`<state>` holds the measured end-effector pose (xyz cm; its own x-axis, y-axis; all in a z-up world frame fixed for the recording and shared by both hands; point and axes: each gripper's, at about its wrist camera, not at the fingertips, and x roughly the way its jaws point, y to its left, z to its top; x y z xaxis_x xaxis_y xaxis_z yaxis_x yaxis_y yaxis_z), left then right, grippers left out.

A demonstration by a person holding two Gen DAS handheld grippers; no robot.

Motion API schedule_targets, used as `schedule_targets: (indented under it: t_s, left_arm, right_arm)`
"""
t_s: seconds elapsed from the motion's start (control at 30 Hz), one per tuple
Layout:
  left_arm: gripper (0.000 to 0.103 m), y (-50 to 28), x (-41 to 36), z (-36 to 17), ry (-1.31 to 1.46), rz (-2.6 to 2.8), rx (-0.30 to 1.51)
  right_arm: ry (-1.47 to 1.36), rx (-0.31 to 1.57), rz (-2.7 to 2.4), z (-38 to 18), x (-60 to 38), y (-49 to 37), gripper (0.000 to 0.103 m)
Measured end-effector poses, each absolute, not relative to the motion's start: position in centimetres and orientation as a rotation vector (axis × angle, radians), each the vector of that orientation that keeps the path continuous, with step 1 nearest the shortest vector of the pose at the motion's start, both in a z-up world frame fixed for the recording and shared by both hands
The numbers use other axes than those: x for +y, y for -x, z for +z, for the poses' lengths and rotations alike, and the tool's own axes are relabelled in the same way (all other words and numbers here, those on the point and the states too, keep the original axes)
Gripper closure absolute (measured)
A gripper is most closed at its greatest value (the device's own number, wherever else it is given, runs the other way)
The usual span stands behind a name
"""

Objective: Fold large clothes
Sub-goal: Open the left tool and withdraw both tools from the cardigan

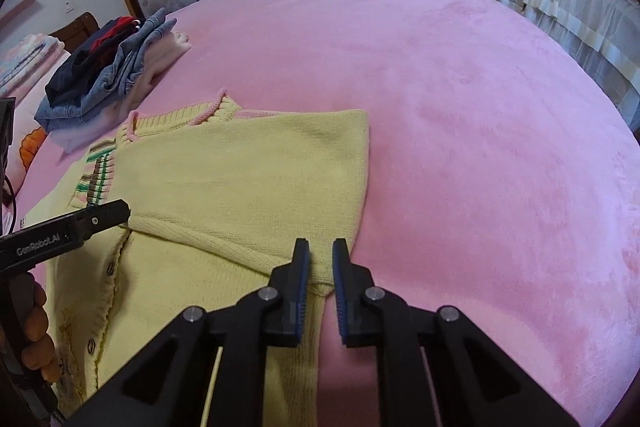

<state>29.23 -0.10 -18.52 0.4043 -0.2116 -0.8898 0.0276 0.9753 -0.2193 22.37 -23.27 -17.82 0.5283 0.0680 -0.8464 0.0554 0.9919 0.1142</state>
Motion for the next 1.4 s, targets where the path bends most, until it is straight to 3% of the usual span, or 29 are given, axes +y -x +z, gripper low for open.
schedule_targets:
  t_s: [0.17, 0.6, 1.13, 1.4]
  left_arm:
    - [0.025, -28.4, -1.4, -17.4, 0.118, -0.149, 1.181]
    - [0.025, -21.6, -1.6, -8.8, 0.009, -0.179, 0.983]
    - [0.024, -14.1, 4.8, -1.8, 0.042, -0.134, 0.842]
    - [0.024, -11.8, 9.1, -1.2, 0.035, -0.086, 0.826]
  right_arm:
    - [-0.101, 1.046, -0.022, -17.3, -22.5, -22.6, 0.090]
    - [-0.117, 1.023, 0.001, -12.2, -18.6, -18.1, 0.090]
    - [-0.067, 0.918, 0.024, -4.7, -12.9, -13.1, 0.088]
    - [-0.059, 0.882, 0.037, -3.0, -9.7, -12.2, 0.083]
